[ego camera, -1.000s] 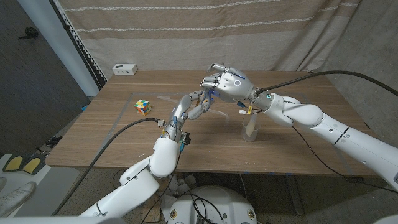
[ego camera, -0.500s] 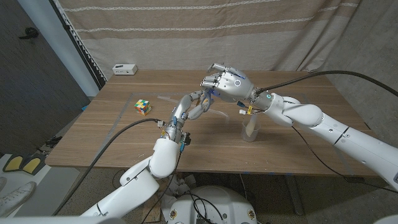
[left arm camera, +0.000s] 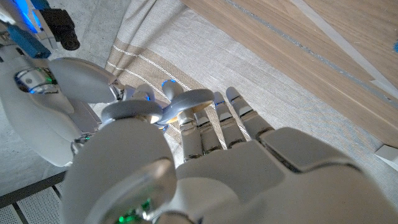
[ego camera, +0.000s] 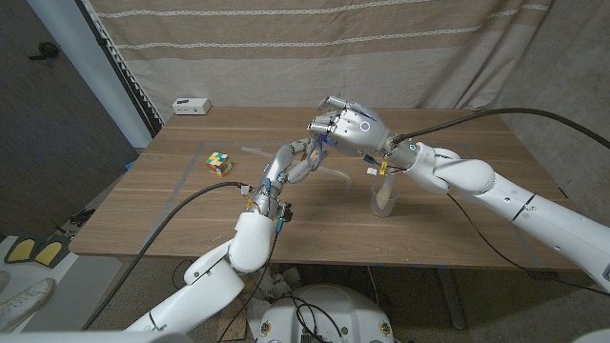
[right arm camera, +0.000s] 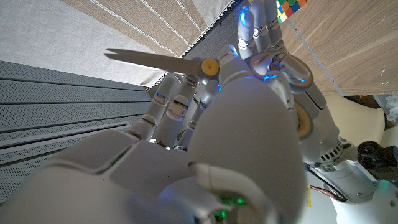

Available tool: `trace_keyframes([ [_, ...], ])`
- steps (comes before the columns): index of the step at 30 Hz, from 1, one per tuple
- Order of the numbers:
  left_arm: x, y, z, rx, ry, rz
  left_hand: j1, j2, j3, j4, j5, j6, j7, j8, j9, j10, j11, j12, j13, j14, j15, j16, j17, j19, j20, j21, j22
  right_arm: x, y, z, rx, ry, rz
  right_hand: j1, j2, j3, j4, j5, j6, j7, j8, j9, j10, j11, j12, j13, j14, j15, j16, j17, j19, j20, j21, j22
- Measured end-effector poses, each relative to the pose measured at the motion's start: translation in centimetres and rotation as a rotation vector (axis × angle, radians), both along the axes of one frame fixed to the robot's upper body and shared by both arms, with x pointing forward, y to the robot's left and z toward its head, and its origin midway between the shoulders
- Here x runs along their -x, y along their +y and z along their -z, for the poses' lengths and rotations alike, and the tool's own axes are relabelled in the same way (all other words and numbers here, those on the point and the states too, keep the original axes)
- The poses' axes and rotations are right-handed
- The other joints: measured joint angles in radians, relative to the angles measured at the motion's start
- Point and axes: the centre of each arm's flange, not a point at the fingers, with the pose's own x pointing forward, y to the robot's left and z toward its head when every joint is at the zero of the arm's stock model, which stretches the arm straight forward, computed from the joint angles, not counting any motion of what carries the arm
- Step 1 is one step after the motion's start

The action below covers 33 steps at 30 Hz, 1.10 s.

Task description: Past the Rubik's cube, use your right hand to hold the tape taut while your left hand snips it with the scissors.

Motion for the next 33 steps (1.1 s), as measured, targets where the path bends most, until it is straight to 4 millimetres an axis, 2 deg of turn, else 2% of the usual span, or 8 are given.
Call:
trace_keyframes([
  [2, 0.0, 0.0, -0.1, 0.0, -0.002, 0.0, -0.003, 0.003, 0.0, 0.0, 0.0, 0.0, 0.0, 0.004, 0.0, 0.0, 0.0, 0.001, 0.0, 0.0, 0.0, 0.0, -0.002, 0.0, 0.0, 0.0, 0.0, 0.0, -0.1, 0.0, -0.001, -0.001, -0.001, 0.018, 0.018, -0.002, 0.002, 0.008, -0.022, 0.005, -0.011, -0.002, -0.016, -0.001, -0.018, 0.0, -0.015, 0.008, -0.002, -0.019, 0.0, 0.0, -0.01, 0.0],
  [9, 0.0, 0.0, -0.2, -0.002, -0.005, 0.003, -0.003, 0.003, 0.002, -0.002, 0.0, -0.014, -0.006, 0.014, -0.002, 0.004, 0.004, 0.001, 0.0, 0.0, 0.0, 0.0, -0.002, 0.0, 0.0, 0.0, 0.0, 0.2, -0.3, -0.2, -0.01, -0.005, -0.009, 0.019, 0.019, -0.02, 0.02, 0.019, -0.048, 0.017, -0.04, -0.027, -0.035, 0.0, -0.069, 0.0, -0.048, 0.016, 0.002, -0.063, 0.0, 0.0, -0.037, -0.004],
  [14, -0.1, 0.0, -0.2, -0.005, -0.004, 0.005, -0.002, 0.003, 0.004, -0.004, 0.0, -0.022, -0.014, 0.015, -0.012, 0.004, 0.004, 0.001, 0.0, 0.006, -0.005, 0.0, -0.001, 0.0, 0.0, 0.0, -0.004, 0.3, -0.5, -0.4, -0.022, -0.007, -0.014, -0.068, 0.006, -0.057, 0.057, 0.035, -0.05, 0.022, -0.059, -0.052, -0.034, 0.0, -0.088, -0.041, -0.062, 0.019, 0.01, -0.112, 0.0, 0.0, -0.074, -0.003],
  [20, 0.1, -0.1, -0.5, -0.009, -0.001, 0.007, -0.002, 0.003, 0.014, -0.014, 0.0, -0.045, -0.027, 0.023, -0.016, 0.004, 0.004, 0.001, 0.001, 0.005, -0.005, -0.006, -0.001, 0.0, 0.0, 0.0, -0.005, 0.4, -0.9, -0.4, -0.056, -0.011, -0.033, -0.15, -0.016, -0.069, 0.069, 0.035, -0.023, 0.052, -0.06, -0.076, -0.009, 0.026, -0.088, -0.201, -0.063, 0.018, 0.02, -0.147, 0.0, 0.0, -0.102, -0.002],
  [23, 0.0, -0.1, -0.5, -0.014, 0.012, 0.008, -0.002, 0.002, 0.014, -0.014, 0.0, -0.062, -0.044, 0.023, -0.017, 0.003, 0.003, 0.001, 0.004, 0.005, -0.005, -0.006, -0.001, 0.0, 0.0, 0.0, -0.005, 0.5, -1.2, -0.6, -0.081, -0.018, -0.041, -0.164, -0.029, -0.069, 0.069, 0.032, -0.015, 0.06, -0.06, -0.082, 0.001, 0.036, -0.092, -0.212, -0.06, 0.016, 0.022, -0.154, 0.0, 0.0, -0.109, -0.002],
  [24, -0.1, -0.1, -0.5, -0.014, 0.014, 0.008, -0.002, 0.002, 0.014, -0.014, 0.0, -0.191, -0.056, 0.034, -0.017, 0.015, -0.001, -0.002, 0.005, 0.005, -0.005, -0.006, -0.001, 0.0, 0.0, 0.0, -0.005, 0.5, -1.3, -0.6, -0.086, -0.018, -0.042, -0.164, -0.03, -0.087, 0.087, 0.031, -0.009, 0.066, -0.06, -0.084, 0.006, 0.04, -0.092, -0.212, -0.053, 0.013, 0.026, -0.157, 0.0, 0.0, -0.111, -0.002],
  [26, -0.1, -0.1, -0.5, -0.012, 0.017, 0.01, -0.002, 0.003, 0.016, -0.016, 0.0, -0.197, -0.059, 0.038, -0.017, 0.015, 0.005, -0.004, 0.005, 0.005, -0.005, -0.006, -0.001, 0.0, 0.0, 0.0, -0.005, 0.5, -1.5, -0.7, -0.105, -0.023, -0.049, -0.171, -0.036, -0.108, 0.108, 0.03, 0.014, 0.066, -0.06, -0.09, 0.025, 0.043, -0.086, -0.216, -0.039, 0.001, 0.037, -0.158, 0.003, 0.002, -0.114, -0.001],
  [33, -0.1, -0.1, -0.5, 0.004, 0.016, 0.021, -0.002, 0.003, 0.02, -0.02, 0.0, -0.211, -0.072, 0.039, -0.016, 0.017, 0.008, 0.0, 0.005, 0.005, -0.005, -0.006, -0.001, 0.0, 0.0, 0.0, -0.005, 0.6, -2.1, -0.7, -0.158, -0.039, -0.061, -0.184, -0.049, -0.105, 0.106, 0.023, 0.062, 0.068, -0.055, -0.102, 0.061, 0.041, -0.066, -0.21, -0.014, -0.024, 0.038, -0.159, 0.021, 0.002, -0.124, 0.003],
])
